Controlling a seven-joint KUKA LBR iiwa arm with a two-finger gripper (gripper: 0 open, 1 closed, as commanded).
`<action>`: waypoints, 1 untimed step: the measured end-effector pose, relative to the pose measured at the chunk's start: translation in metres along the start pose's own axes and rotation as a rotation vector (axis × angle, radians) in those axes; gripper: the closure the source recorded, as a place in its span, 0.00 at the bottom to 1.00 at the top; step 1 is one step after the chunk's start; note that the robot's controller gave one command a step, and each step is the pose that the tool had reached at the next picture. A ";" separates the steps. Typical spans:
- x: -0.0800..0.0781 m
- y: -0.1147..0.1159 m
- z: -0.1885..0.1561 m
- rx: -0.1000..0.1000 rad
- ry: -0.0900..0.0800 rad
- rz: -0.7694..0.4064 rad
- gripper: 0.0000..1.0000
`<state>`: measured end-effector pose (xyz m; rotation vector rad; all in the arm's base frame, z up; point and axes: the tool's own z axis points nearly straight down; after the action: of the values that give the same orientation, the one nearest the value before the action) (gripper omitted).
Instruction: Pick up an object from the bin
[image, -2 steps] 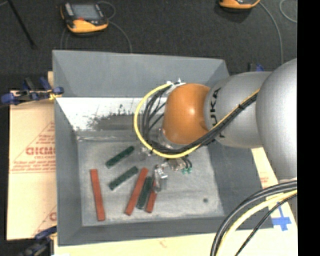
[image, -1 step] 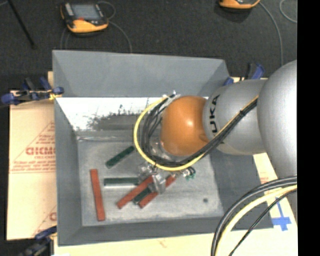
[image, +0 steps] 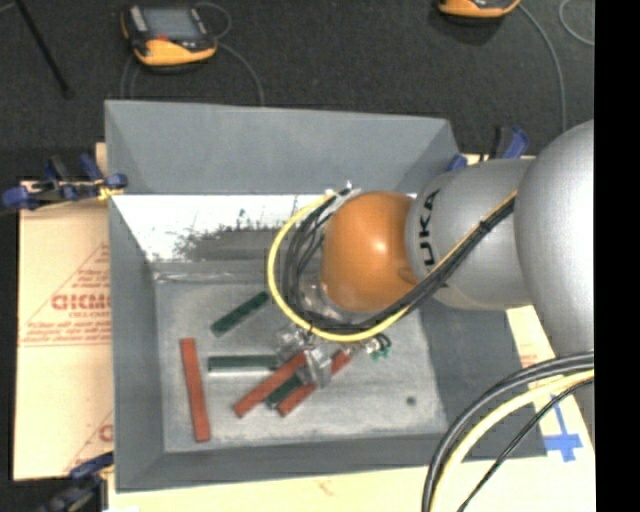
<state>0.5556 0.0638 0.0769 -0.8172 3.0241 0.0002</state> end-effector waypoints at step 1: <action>0.014 0.010 -0.144 0.000 0.003 -0.006 1.00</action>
Offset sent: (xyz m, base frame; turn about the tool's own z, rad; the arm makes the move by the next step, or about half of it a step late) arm 0.0000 0.0000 0.0000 0.0000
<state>0.5370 0.0649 0.2209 -0.8274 3.0247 -0.0014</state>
